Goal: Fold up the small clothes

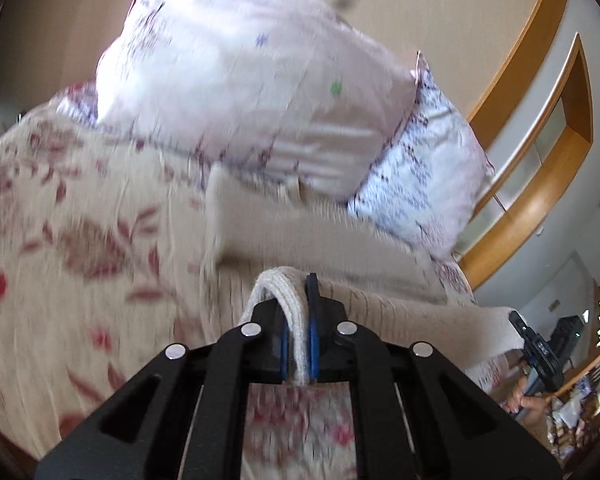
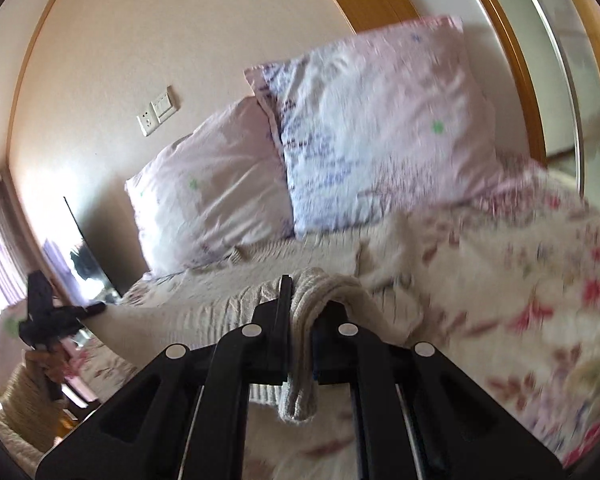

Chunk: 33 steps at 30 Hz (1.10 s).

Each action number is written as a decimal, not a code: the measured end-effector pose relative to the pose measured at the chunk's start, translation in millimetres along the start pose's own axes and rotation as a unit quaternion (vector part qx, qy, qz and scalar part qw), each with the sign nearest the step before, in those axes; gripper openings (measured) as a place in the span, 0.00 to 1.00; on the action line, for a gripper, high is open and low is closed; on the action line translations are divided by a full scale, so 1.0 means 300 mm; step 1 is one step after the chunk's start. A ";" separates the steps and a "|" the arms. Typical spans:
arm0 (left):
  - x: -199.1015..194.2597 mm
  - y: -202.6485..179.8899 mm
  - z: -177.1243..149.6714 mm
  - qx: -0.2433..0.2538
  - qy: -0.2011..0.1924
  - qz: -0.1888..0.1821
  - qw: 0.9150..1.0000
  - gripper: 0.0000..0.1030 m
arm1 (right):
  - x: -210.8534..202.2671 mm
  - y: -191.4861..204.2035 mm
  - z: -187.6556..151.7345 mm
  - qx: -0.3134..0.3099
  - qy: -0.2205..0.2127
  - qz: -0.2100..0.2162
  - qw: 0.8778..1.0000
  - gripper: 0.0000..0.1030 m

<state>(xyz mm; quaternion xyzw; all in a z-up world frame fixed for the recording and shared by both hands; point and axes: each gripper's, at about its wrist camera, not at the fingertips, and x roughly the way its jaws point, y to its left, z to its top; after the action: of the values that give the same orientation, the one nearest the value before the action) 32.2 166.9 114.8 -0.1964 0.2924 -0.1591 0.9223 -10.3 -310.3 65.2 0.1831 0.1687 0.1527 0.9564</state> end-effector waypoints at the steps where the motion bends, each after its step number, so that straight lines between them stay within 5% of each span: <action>1: 0.010 -0.012 0.026 0.009 -0.006 0.008 1.000 0.07 | 0.015 0.004 0.021 -0.007 -0.005 -0.005 1.000 0.07; 13: 0.275 -0.114 0.320 0.064 -0.037 0.070 0.995 0.07 | 0.281 -0.028 0.207 -0.039 0.003 -0.075 0.996 0.07; 21: 0.612 -0.046 0.316 0.038 0.032 0.113 0.992 0.07 | 0.578 -0.225 0.155 0.065 0.094 -0.101 0.988 0.07; 28: 0.725 0.036 0.323 -0.019 0.071 0.109 0.991 0.08 | 0.700 -0.319 0.143 0.138 0.136 -0.107 0.975 0.08; 30: 0.759 0.044 0.329 -0.028 0.081 0.110 0.990 0.09 | 0.727 -0.347 0.141 0.170 0.145 -0.102 0.969 0.12; 32: 0.781 0.047 0.335 -0.039 0.086 0.104 0.990 0.15 | 0.745 -0.376 0.143 0.210 0.145 -0.085 0.963 0.35; 33: 0.783 0.047 0.337 -0.042 0.085 0.099 0.991 0.25 | 0.745 -0.380 0.148 0.220 0.140 -0.077 0.962 0.47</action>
<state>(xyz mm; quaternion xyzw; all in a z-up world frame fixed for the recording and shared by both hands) 278.5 110.7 72.4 -0.1908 0.3944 -0.0712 0.8961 233.2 -345.5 -1.4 0.3518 0.3440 0.0622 0.8684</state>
